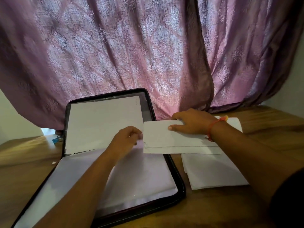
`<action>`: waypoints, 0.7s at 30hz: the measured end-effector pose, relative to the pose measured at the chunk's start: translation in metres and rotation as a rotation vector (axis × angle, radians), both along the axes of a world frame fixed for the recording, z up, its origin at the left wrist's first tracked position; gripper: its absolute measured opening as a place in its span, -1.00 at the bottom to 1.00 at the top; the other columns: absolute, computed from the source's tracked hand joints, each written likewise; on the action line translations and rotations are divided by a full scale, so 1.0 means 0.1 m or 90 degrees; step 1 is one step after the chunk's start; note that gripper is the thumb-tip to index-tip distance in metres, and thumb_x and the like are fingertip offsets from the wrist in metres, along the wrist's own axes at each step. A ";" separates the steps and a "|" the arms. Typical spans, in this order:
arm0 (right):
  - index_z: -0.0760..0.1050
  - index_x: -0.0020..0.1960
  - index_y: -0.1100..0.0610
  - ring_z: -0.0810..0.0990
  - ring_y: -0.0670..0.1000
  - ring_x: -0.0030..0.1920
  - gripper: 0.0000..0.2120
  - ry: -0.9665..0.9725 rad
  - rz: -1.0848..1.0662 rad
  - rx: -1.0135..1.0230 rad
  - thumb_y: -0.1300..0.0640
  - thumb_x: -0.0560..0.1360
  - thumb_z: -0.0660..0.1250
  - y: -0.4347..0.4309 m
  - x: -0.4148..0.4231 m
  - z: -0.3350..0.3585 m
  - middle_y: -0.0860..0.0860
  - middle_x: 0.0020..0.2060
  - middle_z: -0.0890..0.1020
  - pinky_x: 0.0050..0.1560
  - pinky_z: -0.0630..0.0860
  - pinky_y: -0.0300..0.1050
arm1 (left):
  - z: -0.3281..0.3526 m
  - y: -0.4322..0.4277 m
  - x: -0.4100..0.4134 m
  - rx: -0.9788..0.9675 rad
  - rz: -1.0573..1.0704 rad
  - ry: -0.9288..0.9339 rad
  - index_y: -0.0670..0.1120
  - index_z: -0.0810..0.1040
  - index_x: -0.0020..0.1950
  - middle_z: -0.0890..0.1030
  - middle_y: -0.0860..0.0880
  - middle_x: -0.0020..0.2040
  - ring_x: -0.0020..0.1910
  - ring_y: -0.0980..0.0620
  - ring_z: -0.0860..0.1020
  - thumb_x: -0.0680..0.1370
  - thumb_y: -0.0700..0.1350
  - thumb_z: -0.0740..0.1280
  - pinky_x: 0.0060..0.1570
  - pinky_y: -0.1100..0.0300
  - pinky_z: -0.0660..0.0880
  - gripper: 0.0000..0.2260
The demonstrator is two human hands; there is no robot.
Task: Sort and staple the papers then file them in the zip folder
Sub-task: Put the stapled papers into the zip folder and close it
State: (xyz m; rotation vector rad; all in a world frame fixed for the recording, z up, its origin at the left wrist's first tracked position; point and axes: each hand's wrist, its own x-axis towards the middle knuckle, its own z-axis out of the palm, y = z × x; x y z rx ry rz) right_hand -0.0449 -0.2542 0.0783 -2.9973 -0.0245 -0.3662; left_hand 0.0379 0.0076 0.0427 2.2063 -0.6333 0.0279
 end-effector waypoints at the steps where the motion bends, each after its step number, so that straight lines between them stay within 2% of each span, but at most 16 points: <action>1: 0.47 0.21 -0.19 0.58 0.09 0.07 -0.49 0.007 -0.011 0.008 -0.47 0.44 0.14 -0.04 0.01 -0.03 -0.03 0.13 0.62 0.11 0.53 0.05 | -0.02 0.00 0.02 0.085 -0.003 -0.033 0.02 0.57 0.09 0.63 0.02 0.14 0.07 -0.01 0.60 0.68 -0.08 0.27 0.13 0.19 0.52 -0.91; 3: 0.48 0.22 -0.18 0.57 0.09 0.09 -0.41 0.013 -0.036 0.023 -0.52 0.39 0.12 -0.11 0.01 -0.08 -0.03 0.16 0.61 0.14 0.53 0.06 | -0.05 0.00 0.03 0.163 -0.030 -0.032 0.08 0.56 0.11 0.59 0.09 0.11 0.09 0.05 0.57 0.62 0.01 0.36 0.09 0.24 0.44 -0.91; 5: 0.48 0.26 -0.15 0.56 0.07 0.12 -0.30 0.016 -0.071 0.034 -0.56 0.33 0.08 -0.19 0.02 -0.15 -0.05 0.20 0.60 0.17 0.53 0.05 | -0.05 0.02 0.02 0.181 -0.059 0.001 0.08 0.55 0.18 0.55 0.11 0.10 0.01 0.11 0.53 0.52 0.07 0.48 0.06 0.25 0.43 -0.72; 8: 0.50 0.30 -0.07 0.54 0.03 0.08 -0.37 0.022 -0.092 0.054 -0.46 0.43 0.16 -0.28 0.03 -0.24 -0.04 0.23 0.58 0.18 0.49 -0.04 | -0.06 0.01 0.00 0.210 -0.084 0.012 0.07 0.56 0.21 0.53 0.08 0.19 -0.03 0.15 0.50 0.38 0.11 0.58 0.05 0.25 0.45 -0.54; 12: 0.55 0.22 -0.04 0.49 -0.03 -0.04 -0.48 0.014 -0.085 0.084 -0.38 0.49 0.20 -0.34 0.01 -0.28 -0.04 0.13 0.61 -0.02 0.41 -0.14 | -0.03 0.01 -0.02 0.205 -0.094 0.028 0.05 0.58 0.14 0.53 0.09 0.16 -0.04 0.16 0.48 0.41 0.07 0.57 0.08 0.23 0.42 -0.64; 15: 0.56 0.22 -0.03 0.49 -0.04 -0.06 -0.50 -0.003 -0.081 0.092 -0.36 0.50 0.21 -0.34 -0.01 -0.26 -0.05 0.07 0.62 -0.05 0.37 -0.16 | -0.01 0.03 -0.04 0.195 -0.100 0.029 0.00 0.60 0.12 0.55 0.10 0.09 -0.04 0.14 0.48 0.46 0.01 0.55 0.06 0.26 0.40 -0.71; 17: 0.55 0.23 -0.03 0.47 -0.05 -0.07 -0.51 -0.010 -0.085 0.098 -0.34 0.51 0.22 -0.34 -0.03 -0.26 -0.10 0.01 0.58 -0.05 0.35 -0.17 | -0.01 0.06 -0.02 0.183 -0.100 0.025 -0.01 0.61 0.08 0.57 0.10 0.05 -0.02 0.12 0.50 0.47 0.00 0.54 -0.02 0.32 0.42 -0.76; 19: 0.54 0.24 -0.04 0.46 -0.05 -0.06 -0.51 -0.014 -0.092 0.097 -0.34 0.51 0.22 -0.34 -0.04 -0.26 -0.07 0.05 0.60 -0.05 0.34 -0.17 | -0.01 0.10 0.01 0.169 -0.091 0.033 0.00 0.62 0.04 0.60 0.07 0.02 0.00 0.09 0.53 0.49 -0.01 0.53 0.00 0.31 0.45 -0.81; 21: 0.53 0.27 -0.04 0.46 -0.05 -0.04 -0.50 -0.013 -0.098 0.093 -0.35 0.51 0.21 -0.34 -0.05 -0.26 -0.04 0.14 0.61 -0.03 0.35 -0.16 | -0.03 0.13 0.05 0.136 -0.082 0.049 -0.01 0.64 0.00 0.64 0.02 0.00 0.02 0.01 0.57 0.52 -0.02 0.50 0.11 0.20 0.50 -0.87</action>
